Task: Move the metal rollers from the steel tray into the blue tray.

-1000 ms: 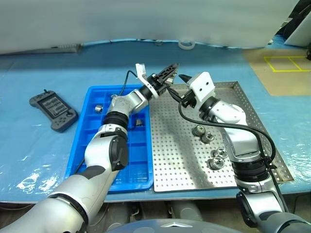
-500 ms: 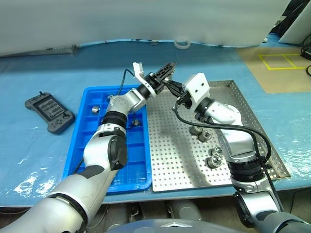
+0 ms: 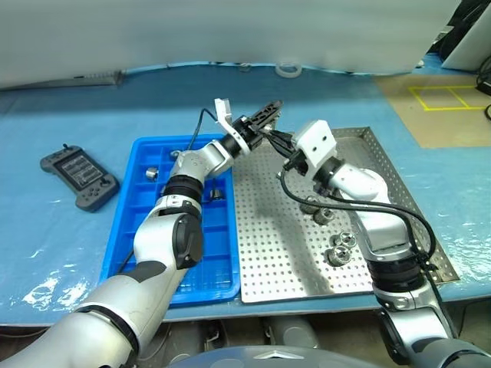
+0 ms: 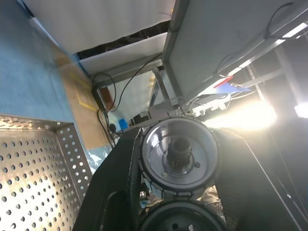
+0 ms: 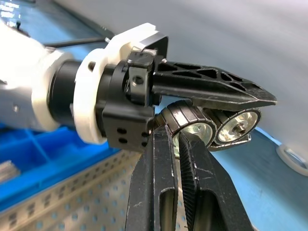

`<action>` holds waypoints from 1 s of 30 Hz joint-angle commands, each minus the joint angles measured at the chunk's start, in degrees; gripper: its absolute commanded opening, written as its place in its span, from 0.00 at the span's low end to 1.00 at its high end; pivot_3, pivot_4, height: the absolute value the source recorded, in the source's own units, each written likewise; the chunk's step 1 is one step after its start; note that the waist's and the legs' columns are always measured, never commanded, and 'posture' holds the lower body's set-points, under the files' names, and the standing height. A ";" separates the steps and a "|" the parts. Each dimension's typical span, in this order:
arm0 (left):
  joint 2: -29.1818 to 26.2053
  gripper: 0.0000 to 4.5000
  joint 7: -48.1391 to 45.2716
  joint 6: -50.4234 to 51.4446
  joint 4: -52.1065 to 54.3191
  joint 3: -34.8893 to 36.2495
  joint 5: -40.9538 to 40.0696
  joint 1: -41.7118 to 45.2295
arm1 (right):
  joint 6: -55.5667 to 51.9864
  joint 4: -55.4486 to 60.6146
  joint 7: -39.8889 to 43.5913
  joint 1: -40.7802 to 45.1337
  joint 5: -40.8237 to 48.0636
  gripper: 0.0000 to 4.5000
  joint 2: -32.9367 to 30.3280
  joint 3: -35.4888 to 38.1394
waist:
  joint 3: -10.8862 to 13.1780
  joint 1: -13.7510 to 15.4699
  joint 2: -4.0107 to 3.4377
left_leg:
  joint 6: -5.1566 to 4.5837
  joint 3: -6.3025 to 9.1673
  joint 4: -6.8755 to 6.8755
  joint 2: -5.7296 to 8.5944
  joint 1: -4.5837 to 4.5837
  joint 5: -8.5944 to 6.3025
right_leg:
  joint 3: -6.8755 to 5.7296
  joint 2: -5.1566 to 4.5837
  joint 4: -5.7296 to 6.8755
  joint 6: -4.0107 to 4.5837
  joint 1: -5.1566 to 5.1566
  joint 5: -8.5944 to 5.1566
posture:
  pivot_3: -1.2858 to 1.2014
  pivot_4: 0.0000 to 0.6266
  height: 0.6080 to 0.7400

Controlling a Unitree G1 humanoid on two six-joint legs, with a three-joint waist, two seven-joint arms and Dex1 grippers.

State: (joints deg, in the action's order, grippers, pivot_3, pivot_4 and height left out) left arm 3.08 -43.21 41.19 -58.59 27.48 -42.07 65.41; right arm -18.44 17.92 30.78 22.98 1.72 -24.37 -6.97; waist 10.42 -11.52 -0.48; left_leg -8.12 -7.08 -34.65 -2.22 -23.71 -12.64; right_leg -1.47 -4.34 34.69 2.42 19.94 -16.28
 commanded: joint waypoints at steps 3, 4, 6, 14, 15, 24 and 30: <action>-3.16 0.38 0.08 -0.48 2.57 0.82 -0.72 1.69 | 3.55 0.87 -0.32 -5.11 -0.11 0.01 -4.10 5.41 | 0.01 0.32 0.01 | 0.01 0.00 -0.02 -0.01 0.00 0.00 | 0.00 0.00 0.02 -0.01 0.02 0.01 | 0.36 0.24 1.00; -3.37 0.38 0.16 -0.38 2.89 0.88 -0.84 1.54 | 4.02 0.79 -0.23 -5.88 0.03 0.01 -4.51 5.67 | 0.01 0.37 0.01 | 0.01 0.00 -0.02 -0.02 0.01 0.01 | 0.00 0.00 0.03 -0.01 0.01 0.01 | 0.36 0.24 1.00; -4.00 0.38 0.49 -0.26 3.85 0.89 -0.96 0.91 | 4.82 0.77 0.28 -8.25 0.39 0.01 -5.54 6.39 | 0.01 0.45 0.01 | 0.01 0.00 -0.01 -0.03 0.03 0.01 | 0.00 0.01 0.04 -0.01 0.01 0.01 | 0.38 0.24 1.00; -5.60 0.38 2.33 0.62 7.89 1.51 -1.38 -1.65 | 6.53 -0.84 0.68 -9.66 0.61 0.01 -5.62 6.77 | 0.01 3.47 0.01 | 0.01 0.00 -0.01 -0.03 0.03 0.01 | -0.02 0.00 0.03 0.06 0.00 0.04 | 0.40 0.24 1.00; -5.48 0.38 2.40 0.78 8.26 1.34 -1.36 -1.87 | 6.70 -1.38 0.17 -8.38 0.62 0.01 -4.86 6.53 | 0.01 3.71 0.01 | -0.01 0.00 -0.01 -0.02 0.03 0.02 | -0.02 0.00 0.03 0.08 0.00 0.05 | 0.40 0.24 1.00; -3.04 0.38 2.09 2.97 8.58 0.24 -2.00 -1.58 | 4.62 -4.02 0.73 2.27 1.82 0.33 2.00 1.89 | 0.01 5.02 0.01 | -0.03 0.00 -0.01 -0.01 0.00 0.10 | -0.04 0.00 0.02 0.19 0.02 0.12 | 0.39 0.24 1.00; -1.27 0.38 1.86 3.04 7.33 -0.33 -1.64 -1.04 | 4.34 -4.41 2.38 3.03 1.16 0.55 1.74 -0.89 | 0.01 5.11 0.01 | -0.04 0.00 -0.01 0.00 -0.08 0.10 | -0.04 -0.02 0.01 0.19 0.08 0.12 | 0.39 0.24 1.00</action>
State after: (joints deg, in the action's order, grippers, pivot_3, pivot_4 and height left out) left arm 1.56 -40.37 44.19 -52.36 27.45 -42.69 62.50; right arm -14.42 12.42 33.35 25.17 2.93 -22.35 -8.38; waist 10.42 -6.41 -0.46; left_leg -8.15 -7.09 -34.67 -2.23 -23.78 -12.54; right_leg -1.51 -4.36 34.71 2.61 20.02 -16.16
